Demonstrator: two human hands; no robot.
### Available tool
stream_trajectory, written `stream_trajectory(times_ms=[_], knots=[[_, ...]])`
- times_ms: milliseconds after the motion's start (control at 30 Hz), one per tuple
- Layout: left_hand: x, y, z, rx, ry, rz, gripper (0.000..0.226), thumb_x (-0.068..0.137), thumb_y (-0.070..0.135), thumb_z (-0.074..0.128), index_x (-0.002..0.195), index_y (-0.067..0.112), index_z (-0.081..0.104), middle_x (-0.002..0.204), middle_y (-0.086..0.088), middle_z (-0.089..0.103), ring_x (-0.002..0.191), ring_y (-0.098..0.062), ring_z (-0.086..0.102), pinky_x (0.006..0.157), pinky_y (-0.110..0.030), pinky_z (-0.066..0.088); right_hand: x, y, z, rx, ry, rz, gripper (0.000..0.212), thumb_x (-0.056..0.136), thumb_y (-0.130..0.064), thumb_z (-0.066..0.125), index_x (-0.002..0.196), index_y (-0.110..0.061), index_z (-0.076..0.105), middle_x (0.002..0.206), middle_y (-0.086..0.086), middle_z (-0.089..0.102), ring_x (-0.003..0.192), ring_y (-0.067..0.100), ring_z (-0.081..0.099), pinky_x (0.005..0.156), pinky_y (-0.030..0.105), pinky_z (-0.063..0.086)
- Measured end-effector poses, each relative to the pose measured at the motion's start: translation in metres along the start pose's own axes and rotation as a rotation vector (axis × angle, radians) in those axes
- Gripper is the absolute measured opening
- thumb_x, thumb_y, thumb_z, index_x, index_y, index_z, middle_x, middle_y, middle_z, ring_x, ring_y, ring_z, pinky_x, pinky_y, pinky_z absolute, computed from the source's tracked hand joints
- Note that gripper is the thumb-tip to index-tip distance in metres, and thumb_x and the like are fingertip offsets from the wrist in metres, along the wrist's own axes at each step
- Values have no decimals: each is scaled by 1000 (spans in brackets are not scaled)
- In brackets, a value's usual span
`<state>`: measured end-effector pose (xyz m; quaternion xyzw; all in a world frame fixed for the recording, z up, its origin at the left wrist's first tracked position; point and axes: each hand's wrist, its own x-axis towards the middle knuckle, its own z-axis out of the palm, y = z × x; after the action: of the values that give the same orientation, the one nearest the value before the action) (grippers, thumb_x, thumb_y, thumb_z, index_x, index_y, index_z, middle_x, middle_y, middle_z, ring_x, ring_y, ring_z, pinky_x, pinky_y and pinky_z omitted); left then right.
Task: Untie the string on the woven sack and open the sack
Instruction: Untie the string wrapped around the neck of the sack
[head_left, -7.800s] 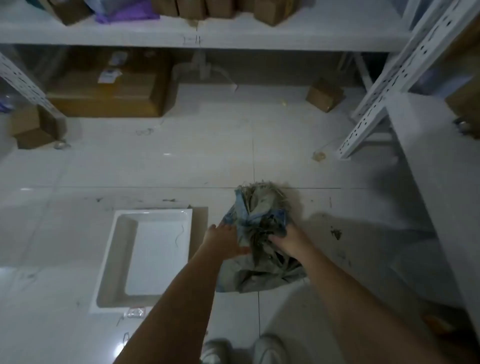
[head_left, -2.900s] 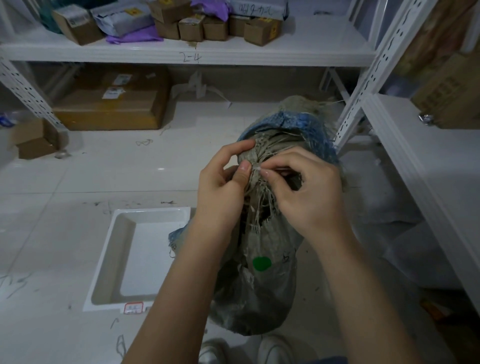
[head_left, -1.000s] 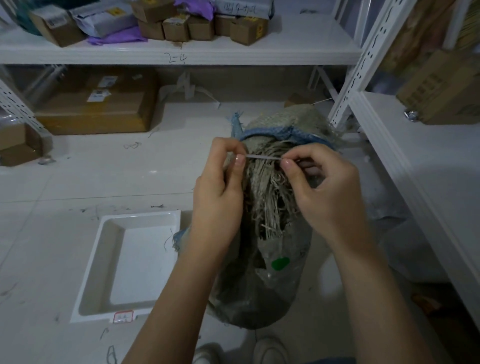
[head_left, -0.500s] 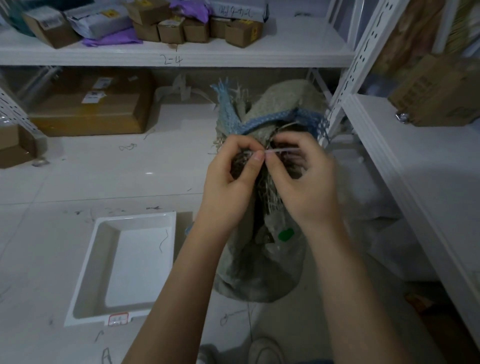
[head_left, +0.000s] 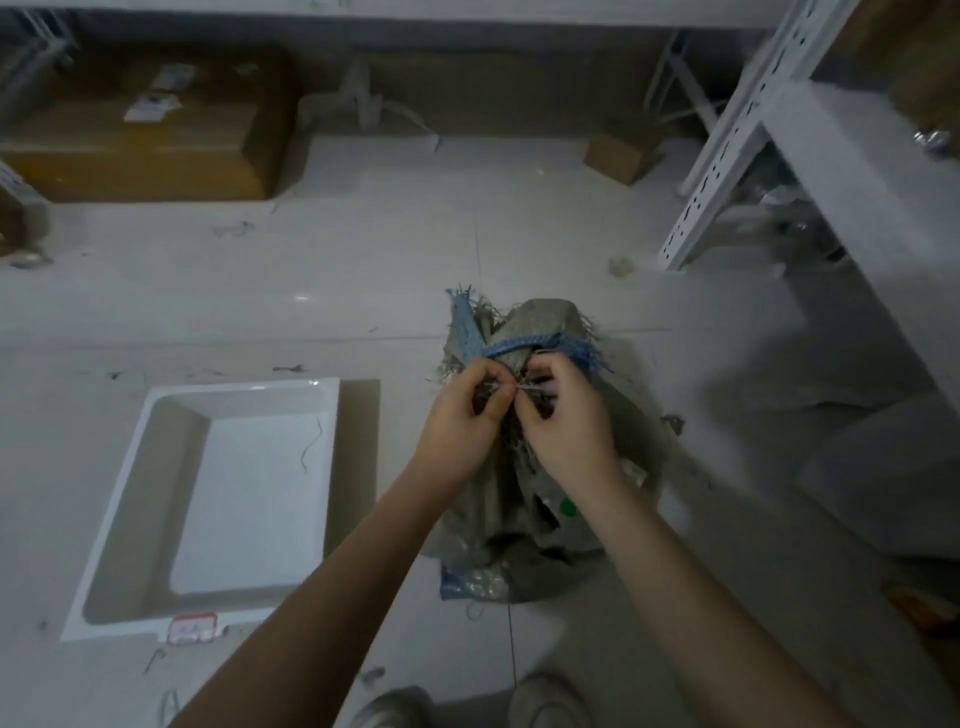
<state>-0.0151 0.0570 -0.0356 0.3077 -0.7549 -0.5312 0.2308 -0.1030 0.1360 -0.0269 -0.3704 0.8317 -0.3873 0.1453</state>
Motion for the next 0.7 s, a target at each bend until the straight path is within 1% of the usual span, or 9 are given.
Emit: stream_trajectory(times_ms=[33,133,233,267,300,400,533,633,700], knots=[[-1,-17,8,-6,-8,-33,13,93,8,51,87,19,55,80,15,56,74,5,53,70,-13,42,-4,12,12,-52,-7,18,31,89,-21,60,119,-15,53,119,1,63,107,19,61,86,36,52],[-7,-66,32,-13,-22,-114,10,93,7,50,89,16,55,81,14,56,79,-4,55,78,-25,44,-14,49,43,-143,-49,75,33,92,-23,56,124,-16,51,125,0,60,111,19,59,84,30,47],[-14,-105,48,-11,-47,-189,9,94,10,50,90,16,54,81,15,55,81,-9,55,81,-30,45,-22,83,69,-148,-81,104,33,92,-22,56,124,-15,51,125,0,60,111,18,58,82,22,43],[-17,-115,53,-12,-53,-207,8,94,10,50,90,16,54,80,15,55,80,-9,56,80,-29,46,-24,93,77,-140,-99,114,32,92,-21,56,124,-14,51,124,2,60,111,18,58,81,21,41],[-20,-124,56,-7,-60,-219,8,94,11,50,90,16,54,80,15,55,79,-8,56,78,-27,46,-27,101,84,-129,-115,121,32,92,-18,56,123,-13,51,123,4,60,110,20,58,82,22,42],[-26,-142,62,0,-79,-224,11,94,9,51,88,18,54,79,17,56,77,3,54,74,-15,43,-34,118,99,-122,-135,114,28,90,-12,56,118,-7,53,116,9,60,104,25,59,82,33,47],[-29,-143,64,-9,-46,-257,13,92,7,53,85,17,56,79,17,56,78,3,54,73,-7,41,-36,119,102,-177,-125,129,27,89,-8,55,116,-7,52,115,12,60,101,30,60,79,38,50],[-25,-133,52,-48,25,-302,13,91,4,52,84,13,55,78,16,56,77,3,53,69,-1,38,-29,109,93,-219,-95,171,27,89,-5,54,116,-7,50,117,12,58,100,28,59,78,35,48],[-24,-124,37,-78,71,-334,14,91,3,53,81,12,56,77,14,56,72,5,53,63,-1,40,-24,103,83,-219,-91,188,26,90,-5,53,116,-6,49,119,12,55,99,27,58,78,34,46]])
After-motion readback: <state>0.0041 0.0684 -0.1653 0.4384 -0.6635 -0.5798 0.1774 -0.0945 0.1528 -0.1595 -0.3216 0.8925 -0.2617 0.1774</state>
